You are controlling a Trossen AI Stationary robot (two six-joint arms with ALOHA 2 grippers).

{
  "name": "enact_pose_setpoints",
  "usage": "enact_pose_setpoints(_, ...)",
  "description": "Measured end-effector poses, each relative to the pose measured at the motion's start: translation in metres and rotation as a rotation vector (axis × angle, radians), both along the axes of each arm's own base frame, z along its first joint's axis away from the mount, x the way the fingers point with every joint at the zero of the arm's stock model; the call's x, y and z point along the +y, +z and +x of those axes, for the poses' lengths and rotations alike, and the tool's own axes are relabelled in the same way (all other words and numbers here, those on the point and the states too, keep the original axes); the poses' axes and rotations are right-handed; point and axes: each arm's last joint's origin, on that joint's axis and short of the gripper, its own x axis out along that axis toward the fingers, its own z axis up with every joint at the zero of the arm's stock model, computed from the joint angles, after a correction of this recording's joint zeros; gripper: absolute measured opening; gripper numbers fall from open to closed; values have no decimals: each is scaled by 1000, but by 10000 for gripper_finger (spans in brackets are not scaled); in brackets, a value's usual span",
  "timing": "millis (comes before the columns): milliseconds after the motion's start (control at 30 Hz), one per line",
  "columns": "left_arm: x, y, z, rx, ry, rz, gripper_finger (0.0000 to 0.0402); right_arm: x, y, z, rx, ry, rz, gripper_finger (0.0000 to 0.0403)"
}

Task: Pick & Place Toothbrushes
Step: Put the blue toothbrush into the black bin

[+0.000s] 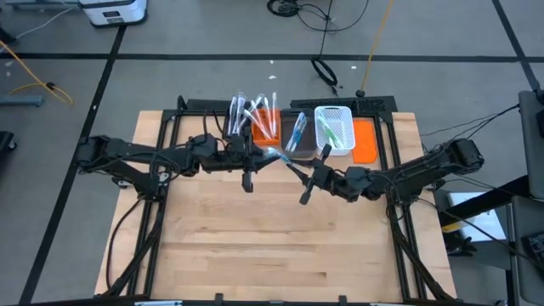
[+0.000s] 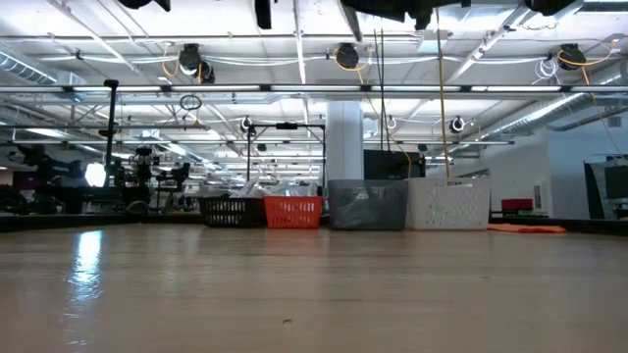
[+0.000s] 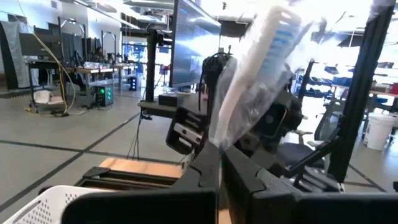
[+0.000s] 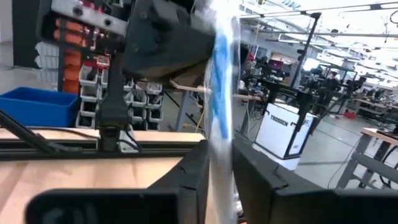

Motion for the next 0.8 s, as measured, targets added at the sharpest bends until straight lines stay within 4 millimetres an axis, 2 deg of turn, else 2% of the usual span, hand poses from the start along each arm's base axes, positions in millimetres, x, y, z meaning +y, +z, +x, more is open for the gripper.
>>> enact_pose_setpoints(200,9,-1,-1,16,30,-3,1,-1,0,-1,16,-17,-24,90)
enact_pose_setpoints(367,22,-7,-1,76,72,-25,1,-3,6,-9,28,-144,-27,106)
enact_pose_setpoints(500,33,-11,-2,120,110,-38,1,-2,6,-16,89,-167,-32,119)
enact_pose_setpoints(633,49,-15,-4,155,171,-51,1,-2,3,-19,110,-155,44,128)
enact_pose_setpoints(800,69,-30,2,207,244,-65,0,4,-10,-20,192,-133,92,126)
